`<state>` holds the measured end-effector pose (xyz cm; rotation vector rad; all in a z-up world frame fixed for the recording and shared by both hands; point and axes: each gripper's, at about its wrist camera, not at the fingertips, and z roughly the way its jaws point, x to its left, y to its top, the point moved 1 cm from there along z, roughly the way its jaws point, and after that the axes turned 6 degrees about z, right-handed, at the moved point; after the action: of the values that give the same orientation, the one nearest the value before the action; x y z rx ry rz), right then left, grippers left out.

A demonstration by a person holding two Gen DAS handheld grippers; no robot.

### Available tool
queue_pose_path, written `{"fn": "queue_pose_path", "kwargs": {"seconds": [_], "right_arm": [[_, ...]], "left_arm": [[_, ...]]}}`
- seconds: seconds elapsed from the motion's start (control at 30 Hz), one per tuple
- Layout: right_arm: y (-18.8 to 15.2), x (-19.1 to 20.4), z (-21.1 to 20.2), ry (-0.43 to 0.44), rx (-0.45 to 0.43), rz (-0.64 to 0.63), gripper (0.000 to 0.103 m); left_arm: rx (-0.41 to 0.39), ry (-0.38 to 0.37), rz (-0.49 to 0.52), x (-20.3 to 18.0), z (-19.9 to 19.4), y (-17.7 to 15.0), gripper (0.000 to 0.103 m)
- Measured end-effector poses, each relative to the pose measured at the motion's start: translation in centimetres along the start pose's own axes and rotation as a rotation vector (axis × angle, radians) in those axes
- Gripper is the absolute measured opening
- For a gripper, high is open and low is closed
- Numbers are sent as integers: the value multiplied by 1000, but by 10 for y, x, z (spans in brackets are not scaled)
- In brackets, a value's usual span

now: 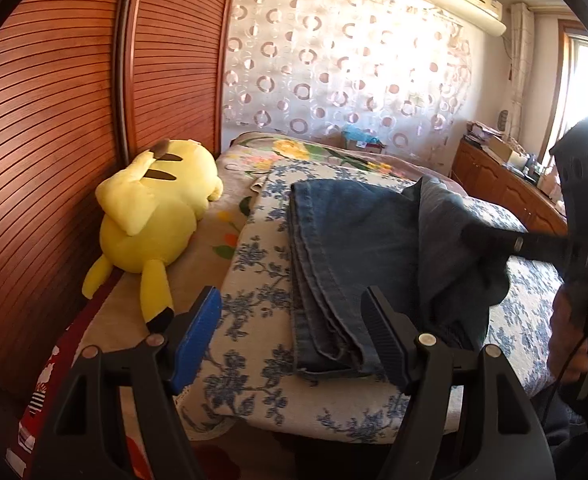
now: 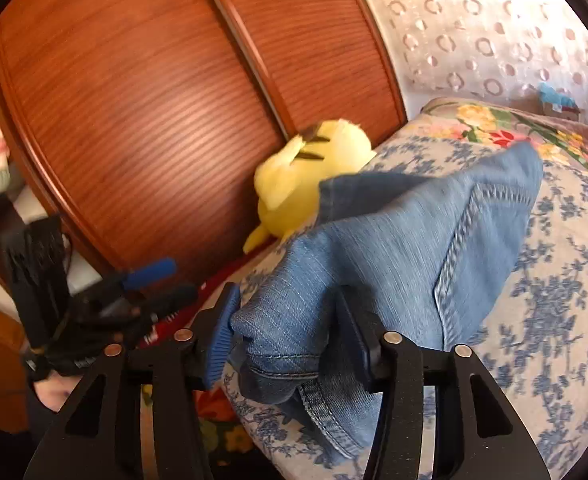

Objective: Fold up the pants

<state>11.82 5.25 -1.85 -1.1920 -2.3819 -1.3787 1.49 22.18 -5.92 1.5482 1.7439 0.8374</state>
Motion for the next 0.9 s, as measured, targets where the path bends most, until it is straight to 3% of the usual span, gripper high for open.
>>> {"fn": "queue_pose_path", "kwargs": {"seconds": [0.1,0.23,0.67,0.9], "right_arm": [[5,-15,-21,24,-45,37,57],[10,-42,-30,30,-34,124,59],[10,-77,-53,-98,-5,166,59],[0,-89,-75,-187,-3,147,59]], "left_arm": [[-3,-12,10,-6,-1,2,73],[-8,-49,32,-23,0,4,73],[-13,-213,155,-101,6,5,73],[29,-252,197,-130,19,2,73]]}}
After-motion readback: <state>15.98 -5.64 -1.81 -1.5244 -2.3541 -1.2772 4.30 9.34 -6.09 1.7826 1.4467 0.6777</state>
